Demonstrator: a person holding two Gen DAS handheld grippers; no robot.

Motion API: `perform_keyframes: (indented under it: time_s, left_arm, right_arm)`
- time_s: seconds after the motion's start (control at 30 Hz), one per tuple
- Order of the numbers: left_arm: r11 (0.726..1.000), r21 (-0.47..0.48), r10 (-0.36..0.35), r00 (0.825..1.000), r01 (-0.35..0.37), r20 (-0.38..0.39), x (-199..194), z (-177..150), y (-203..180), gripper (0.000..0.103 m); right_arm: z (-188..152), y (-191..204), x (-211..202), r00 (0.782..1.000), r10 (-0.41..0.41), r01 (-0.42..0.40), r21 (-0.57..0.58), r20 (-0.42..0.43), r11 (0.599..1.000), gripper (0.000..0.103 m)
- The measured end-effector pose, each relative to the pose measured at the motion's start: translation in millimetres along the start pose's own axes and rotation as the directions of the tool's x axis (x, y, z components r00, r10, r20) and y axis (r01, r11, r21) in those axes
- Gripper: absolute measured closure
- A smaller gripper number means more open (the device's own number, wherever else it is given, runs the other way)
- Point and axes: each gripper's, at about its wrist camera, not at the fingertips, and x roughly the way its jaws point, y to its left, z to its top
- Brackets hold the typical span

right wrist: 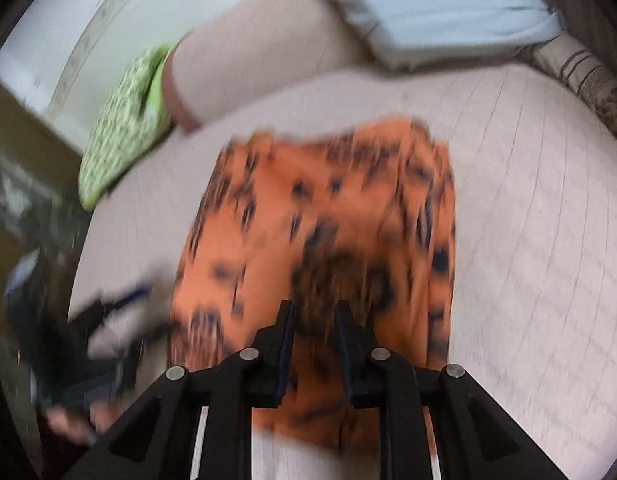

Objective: Fold small clothes

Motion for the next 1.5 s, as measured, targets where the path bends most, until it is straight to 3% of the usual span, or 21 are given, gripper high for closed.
perform_keyframes:
  time_s: [0.17, 0.27, 0.37, 0.57, 0.67, 0.77, 0.83, 0.93, 1.0, 1.17, 1.27, 1.37, 1.5]
  left_arm:
    - [0.998, 0.054, 0.021, 0.998, -0.018, -0.057, 14, -18, -6, 0.025]
    - [0.999, 0.036, 0.005, 0.998, -0.003, -0.064, 21, -22, -3, 0.024]
    - [0.999, 0.037, -0.001, 0.998, 0.003, -0.057, 23, -23, -1, 0.020]
    - [0.999, 0.034, 0.005, 0.999, -0.003, -0.053, 19, -20, -1, 0.020]
    - [0.998, 0.053, 0.030, 0.999, -0.028, -0.043, 14, -23, -7, 0.020]
    - [0.997, 0.072, 0.038, 0.998, -0.034, -0.043, 12, -26, -10, 0.020]
    - [0.997, 0.068, 0.038, 0.998, -0.034, -0.057, 16, -31, -9, 0.020]
    - [0.998, 0.059, 0.036, 0.997, -0.032, -0.061, 20, -35, -6, 0.020]
    - [0.997, 0.067, 0.034, 0.998, -0.030, -0.052, 20, -36, -6, 0.019]
    - [0.997, 0.071, 0.025, 0.998, -0.021, -0.057, 15, -27, -6, 0.018]
    - [0.998, 0.050, 0.043, 0.999, -0.044, 0.008, 1, -18, -4, 0.018]
    - [0.999, 0.004, 0.041, 0.997, -0.041, 0.060, -9, -8, -4, 0.018]
    - [0.998, -0.010, 0.070, 0.996, -0.069, 0.053, 2, 0, -15, 0.018]
  right_arm:
    - [44, -15, 39, 0.999, -0.034, 0.032, 0.087, 0.013, 0.996, 0.080]
    - [62, -26, 72, 1.000, -0.018, 0.017, 0.163, 0.009, 0.987, 0.079]
    - [77, -29, 96, 0.998, -0.054, 0.048, 0.148, 0.031, 0.988, 0.081]
    - [85, -25, 87, 0.997, -0.039, 0.023, 0.210, 0.069, 0.978, 0.078]
    - [88, -3, 80, 0.993, 0.089, -0.101, 0.164, 0.079, 0.981, 0.078]
    - [86, 38, 78, 0.984, 0.158, -0.163, 0.051, 0.085, 0.985, 0.078]
    - [81, 57, 91, 0.985, 0.166, -0.167, 0.011, 0.054, 0.986, 0.078]
    - [77, 59, 135, 0.993, 0.111, -0.111, 0.025, -0.035, 0.994, 0.076]
    - [78, 54, 152, 0.992, 0.126, -0.126, 0.033, -0.023, 0.992, 0.077]
    - [86, 60, 136, 0.991, 0.131, -0.129, 0.056, -0.037, 0.990, 0.077]
    - [74, 50, 103, 0.987, 0.156, -0.154, 0.075, -0.021, 0.985, 0.077]
    - [57, 35, 66, 0.990, 0.139, -0.140, 0.091, 0.013, 0.986, 0.077]
    - [34, 17, 33, 0.997, 0.067, -0.070, 0.133, 0.029, 0.989, 0.077]
